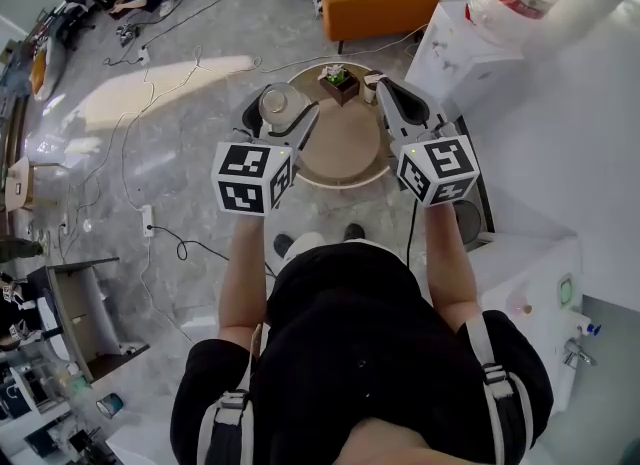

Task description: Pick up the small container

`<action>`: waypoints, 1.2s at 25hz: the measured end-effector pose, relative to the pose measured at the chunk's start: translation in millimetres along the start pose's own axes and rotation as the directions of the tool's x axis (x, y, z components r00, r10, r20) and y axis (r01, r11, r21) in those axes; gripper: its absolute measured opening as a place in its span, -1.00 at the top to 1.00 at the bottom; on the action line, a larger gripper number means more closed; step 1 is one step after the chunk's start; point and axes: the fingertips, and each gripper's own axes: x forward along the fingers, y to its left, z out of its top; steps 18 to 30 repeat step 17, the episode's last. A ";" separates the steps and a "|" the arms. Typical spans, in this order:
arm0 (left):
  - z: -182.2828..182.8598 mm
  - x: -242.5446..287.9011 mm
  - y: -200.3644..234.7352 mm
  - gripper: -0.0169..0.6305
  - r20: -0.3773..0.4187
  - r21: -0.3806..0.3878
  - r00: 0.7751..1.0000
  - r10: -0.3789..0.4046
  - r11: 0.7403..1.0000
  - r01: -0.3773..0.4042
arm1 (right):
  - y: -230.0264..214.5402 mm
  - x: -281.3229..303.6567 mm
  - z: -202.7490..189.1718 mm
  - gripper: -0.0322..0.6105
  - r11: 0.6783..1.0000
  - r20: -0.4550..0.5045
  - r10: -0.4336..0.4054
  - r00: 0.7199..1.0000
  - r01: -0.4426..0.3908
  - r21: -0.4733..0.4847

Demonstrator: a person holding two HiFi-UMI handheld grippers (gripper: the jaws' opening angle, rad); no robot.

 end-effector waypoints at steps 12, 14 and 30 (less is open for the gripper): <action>-11.0 -6.7 -10.7 -0.12 -0.010 0.039 1.000 0.016 0.999 -0.015 | 14.8 -14.1 -14.0 0.89 0.999 -0.002 0.029 1.000 -0.029 -0.028; -13.0 -6.9 -12.3 -0.12 -0.012 0.037 1.000 0.013 0.999 -0.013 | 15.6 -15.4 -15.8 0.89 0.999 -0.007 0.028 1.000 -0.029 -0.030; -13.6 -7.1 -13.9 -0.12 -0.011 0.033 1.000 0.007 0.999 -0.007 | 15.2 -16.9 -14.7 0.89 0.999 -0.008 0.024 1.000 -0.024 -0.034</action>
